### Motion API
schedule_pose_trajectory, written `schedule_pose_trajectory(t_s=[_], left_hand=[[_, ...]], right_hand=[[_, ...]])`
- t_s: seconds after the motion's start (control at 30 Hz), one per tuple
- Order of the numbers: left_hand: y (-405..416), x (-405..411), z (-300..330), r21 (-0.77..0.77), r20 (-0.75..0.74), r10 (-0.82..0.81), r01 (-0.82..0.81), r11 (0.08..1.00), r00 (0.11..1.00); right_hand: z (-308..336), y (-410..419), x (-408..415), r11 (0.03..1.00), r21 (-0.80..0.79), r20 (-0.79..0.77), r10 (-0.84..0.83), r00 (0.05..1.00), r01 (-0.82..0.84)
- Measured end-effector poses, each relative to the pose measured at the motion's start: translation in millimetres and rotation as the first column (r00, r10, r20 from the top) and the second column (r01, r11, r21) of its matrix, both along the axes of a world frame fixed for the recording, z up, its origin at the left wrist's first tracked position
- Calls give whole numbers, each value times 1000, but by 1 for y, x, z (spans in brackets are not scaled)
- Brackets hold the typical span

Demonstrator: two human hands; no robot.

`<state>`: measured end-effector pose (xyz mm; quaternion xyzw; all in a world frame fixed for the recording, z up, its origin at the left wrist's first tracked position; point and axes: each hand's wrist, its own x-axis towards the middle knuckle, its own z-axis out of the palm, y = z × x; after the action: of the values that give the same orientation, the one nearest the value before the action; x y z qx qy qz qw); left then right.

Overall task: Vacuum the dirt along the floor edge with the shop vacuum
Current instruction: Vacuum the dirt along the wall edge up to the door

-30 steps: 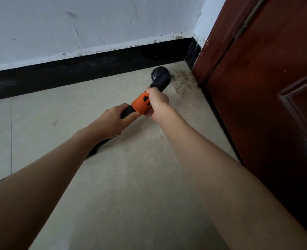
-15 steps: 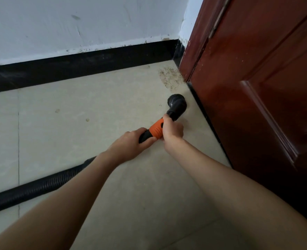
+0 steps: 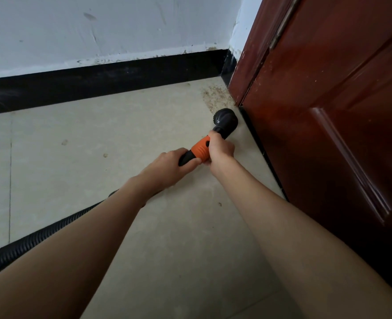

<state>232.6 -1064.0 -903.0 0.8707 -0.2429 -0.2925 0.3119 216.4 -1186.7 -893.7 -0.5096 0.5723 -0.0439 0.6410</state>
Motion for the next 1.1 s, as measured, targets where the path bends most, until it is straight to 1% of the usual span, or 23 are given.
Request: schedule_pose_trajectory(t_s=[0.17,0.43,0.6,0.83,1.1], left_hand=[[0,19,-4,-10,6,26,-26,1000,1000],[-1,50,-8,-33,2,64,-64,997,998],[-3,73,-8,-17,15,66,-66,998,998],[-11,105,-11,0,34,68,-68,998,997],[-20,127,-14,-12,68,57,-56,998,996]], right_hand=[[-5,1,23,1000,-20,-1,20,1000,-20],[-6,-1,54,994,-11,9,111,994,-111],[-7,-1,77,992,-24,20,121,992,-120],[-8,-7,107,993,-2,47,117,992,-117],[-13,-16,130,993,9,64,118,991,-118]])
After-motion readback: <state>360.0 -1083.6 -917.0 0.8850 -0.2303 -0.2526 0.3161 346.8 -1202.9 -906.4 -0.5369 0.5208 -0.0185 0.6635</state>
